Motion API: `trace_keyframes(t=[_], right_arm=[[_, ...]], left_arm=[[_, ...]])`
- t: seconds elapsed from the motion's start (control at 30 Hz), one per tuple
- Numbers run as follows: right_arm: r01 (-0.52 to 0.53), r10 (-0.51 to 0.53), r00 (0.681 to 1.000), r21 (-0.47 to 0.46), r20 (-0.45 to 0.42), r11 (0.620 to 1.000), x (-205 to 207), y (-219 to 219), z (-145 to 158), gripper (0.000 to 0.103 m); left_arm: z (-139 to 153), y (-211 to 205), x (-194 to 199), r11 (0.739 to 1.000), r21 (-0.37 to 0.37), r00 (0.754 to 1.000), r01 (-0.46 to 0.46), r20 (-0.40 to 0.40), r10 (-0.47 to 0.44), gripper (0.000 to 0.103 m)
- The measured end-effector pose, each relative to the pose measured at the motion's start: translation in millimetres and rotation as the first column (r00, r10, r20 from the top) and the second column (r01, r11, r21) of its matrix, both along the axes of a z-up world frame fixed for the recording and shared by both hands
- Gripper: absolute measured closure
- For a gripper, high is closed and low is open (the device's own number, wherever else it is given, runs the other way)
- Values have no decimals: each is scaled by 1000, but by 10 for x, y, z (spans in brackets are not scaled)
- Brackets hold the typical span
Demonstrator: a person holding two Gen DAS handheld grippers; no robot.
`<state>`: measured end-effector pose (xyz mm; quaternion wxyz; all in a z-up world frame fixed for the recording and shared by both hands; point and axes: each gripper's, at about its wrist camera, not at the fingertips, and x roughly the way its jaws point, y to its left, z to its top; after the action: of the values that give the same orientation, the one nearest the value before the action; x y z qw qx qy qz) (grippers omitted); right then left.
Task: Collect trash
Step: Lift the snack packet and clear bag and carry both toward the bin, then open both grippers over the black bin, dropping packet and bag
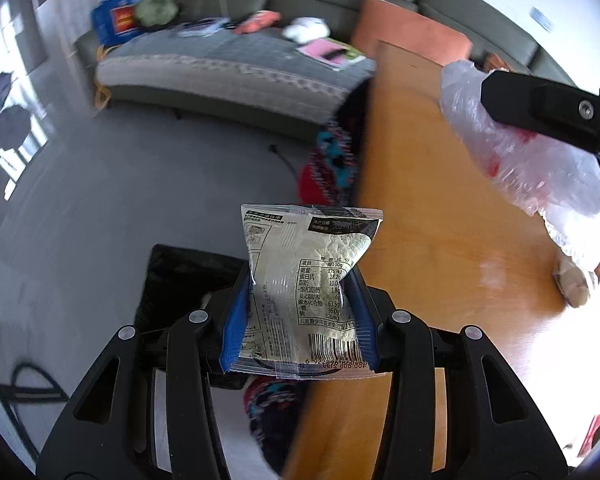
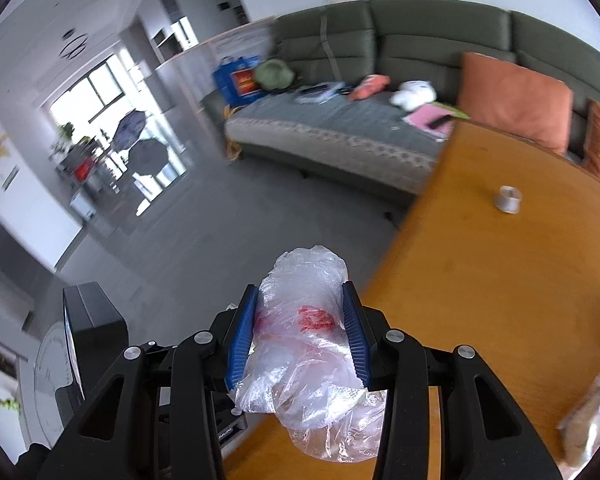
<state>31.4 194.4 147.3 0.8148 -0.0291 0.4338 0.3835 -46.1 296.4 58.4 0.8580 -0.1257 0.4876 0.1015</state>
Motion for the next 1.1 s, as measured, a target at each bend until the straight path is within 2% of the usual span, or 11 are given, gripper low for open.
trace_keyframes(t=[0.27,0.43,0.47,0.5,0.53,0.57,0.6,0.77,0.93,1.1], right_arm=[[-129,128,991,-24,-26,991,-249,750,-122,59],[-195,192,980,-47,-59,980,-345,1150,-248,59],[-210,207,976,-47,-74,976,-348,1233,-278,56],[-223,219,972,-48,-89,974,-343,1305,-305,52],[-227,221,970,-57,-97,972,-341,1385,-332,42],[-222,216,972,-64,-91,973,-336,1463,-344,40],[-223,218,973,-73,-79,972,-336,1524,-343,40],[-229,225,972,-68,-68,971,-339,1576,-302,40],[-226,221,972,-61,-77,972,-297,1508,-305,40],[-196,191,978,-49,-84,979,-236,1360,-286,40]], left_arm=[[-102,760,-410,986,-1,986,-164,-23,164,58],[-247,1123,-609,965,-9,963,-262,-66,261,58],[-279,1185,-628,960,-6,957,-280,-76,279,56],[-305,1237,-639,956,-6,953,-292,-84,290,53],[-352,1312,-643,952,-4,947,-306,-105,304,46],[-377,1371,-646,945,13,938,-326,-116,325,19],[-383,1409,-652,938,34,931,-345,-113,347,6],[-400,1497,-681,930,53,923,-365,-114,369,6],[-440,1509,-797,917,29,909,-397,-127,397,6],[-389,1433,-816,927,43,918,-373,-127,376,6]])
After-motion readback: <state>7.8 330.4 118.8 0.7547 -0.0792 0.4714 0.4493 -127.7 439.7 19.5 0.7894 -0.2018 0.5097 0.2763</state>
